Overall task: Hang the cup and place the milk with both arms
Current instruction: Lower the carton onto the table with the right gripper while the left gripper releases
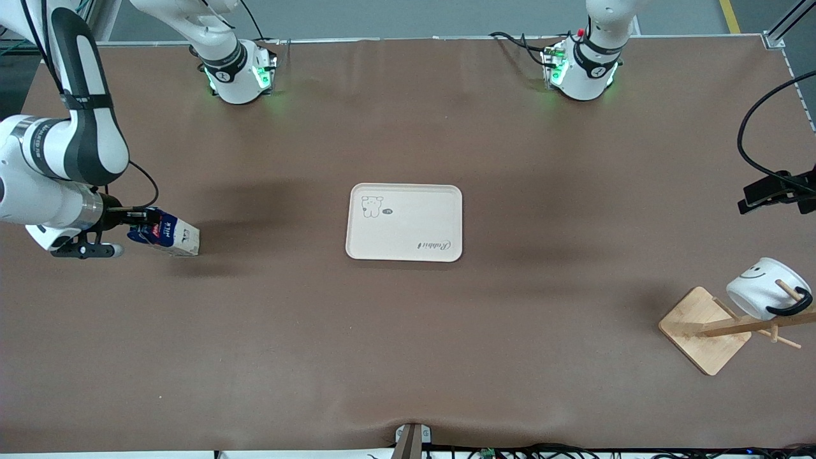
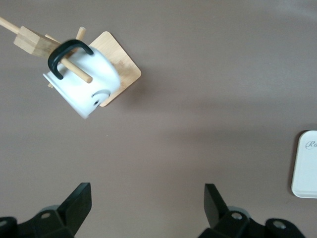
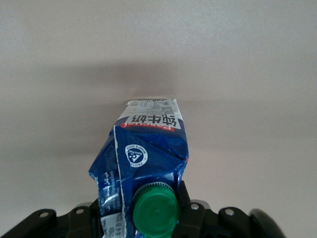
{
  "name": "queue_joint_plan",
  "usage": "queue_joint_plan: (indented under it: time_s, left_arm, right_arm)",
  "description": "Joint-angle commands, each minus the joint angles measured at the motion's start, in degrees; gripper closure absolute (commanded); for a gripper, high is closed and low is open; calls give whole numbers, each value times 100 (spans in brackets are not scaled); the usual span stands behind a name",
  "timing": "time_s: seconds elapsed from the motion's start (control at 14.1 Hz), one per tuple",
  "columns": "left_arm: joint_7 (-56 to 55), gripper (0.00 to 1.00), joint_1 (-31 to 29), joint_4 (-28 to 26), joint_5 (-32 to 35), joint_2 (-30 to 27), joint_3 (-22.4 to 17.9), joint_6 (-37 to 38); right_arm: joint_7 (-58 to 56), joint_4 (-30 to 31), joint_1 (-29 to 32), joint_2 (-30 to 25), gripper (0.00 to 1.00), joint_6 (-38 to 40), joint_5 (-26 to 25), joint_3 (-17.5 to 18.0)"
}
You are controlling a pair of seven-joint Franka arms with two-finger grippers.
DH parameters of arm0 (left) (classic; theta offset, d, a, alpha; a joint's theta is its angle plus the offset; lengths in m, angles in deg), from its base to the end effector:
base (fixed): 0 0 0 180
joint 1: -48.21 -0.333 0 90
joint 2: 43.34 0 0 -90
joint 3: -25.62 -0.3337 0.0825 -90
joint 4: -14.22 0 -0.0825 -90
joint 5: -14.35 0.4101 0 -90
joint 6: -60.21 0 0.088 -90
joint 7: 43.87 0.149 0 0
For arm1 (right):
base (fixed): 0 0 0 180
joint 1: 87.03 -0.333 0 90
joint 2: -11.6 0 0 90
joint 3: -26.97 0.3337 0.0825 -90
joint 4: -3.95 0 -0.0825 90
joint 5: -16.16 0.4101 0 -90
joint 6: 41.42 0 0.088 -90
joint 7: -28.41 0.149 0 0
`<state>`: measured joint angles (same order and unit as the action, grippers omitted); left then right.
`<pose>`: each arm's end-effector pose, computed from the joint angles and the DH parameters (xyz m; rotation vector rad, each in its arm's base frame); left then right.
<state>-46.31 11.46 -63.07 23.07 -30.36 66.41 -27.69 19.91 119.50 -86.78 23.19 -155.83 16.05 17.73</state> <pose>0.6365 0.0259 0.5976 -3.1373 0.0121 -0.0190 0.5699 -0.0947 0.2983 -3.1215 0.0259 0.3483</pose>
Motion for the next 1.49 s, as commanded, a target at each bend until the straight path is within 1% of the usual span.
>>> queue_joint_plan:
  time_s: [0.0,0.07,0.14,0.21,0.28,0.43,0.5,0.71,0.85,0.92,1.07,1.14,1.21,1.28,1.42]
  left_arm:
    - [-81,0,709,-102,-64,-435,-593,159]
    - [-37,0,1122,-128,-99,-584,-1076,177]
    - [7,0,1561,-154,-99,-672,-1516,333]
    - [7,0,1948,-154,-108,-725,-1938,431]
    - [24,0,2257,-154,-117,-761,-2265,449]
    - [25,0,2671,-146,-187,-822,-2688,449]
    - [25,0,2760,-146,-187,-831,-2820,449]
    - [-80,0,2804,-276,-187,-919,-3023,441]
    - [-82,0,2963,-505,-204,-1068,-3399,441]
    - [-72,0,2954,-541,-318,-1112,-3454,441]
    - [-195,0,3041,-620,-398,-1226,-3472,441]
    - [-186,0,3103,-672,-389,-1270,-3481,441]
    - [-212,0,3138,-725,-380,-1366,-3481,441]
    - [-108,0,3139,-787,-389,-1428,-3507,432]
    - [-81,0,3209,-831,-407,-1490,-3507,449]
  right_arm:
    - [-55,354,116,-175,60,-274,-104,89]
    - [-63,354,124,-175,26,-275,-104,89]
    - [-63,354,116,-175,4,-266,-104,89]
    - [-72,346,116,-175,0,-266,-104,89]
    - [-90,319,116,-175,0,-266,-104,89]
    - [-116,293,116,-183,0,-248,-104,89]
    - [-116,293,116,-183,0,-248,-104,98]
    - [-116,275,116,-183,0,-222,-104,98]
    - [-116,162,116,-210,0,-126,-104,98]
    - [-108,4,107,-219,0,92,-104,98]
    - [-99,-609,72,-192,0,1074,-60,124]
    - [-46,-969,-15,-157,0,1462,-60,151]
    - [-37,-1190,-155,-140,0,1727,-51,151]
    - [-28,-1410,-192,-140,0,1755,27,160]
    - [-28,-1884,-192,-105,0,1790,360,160]
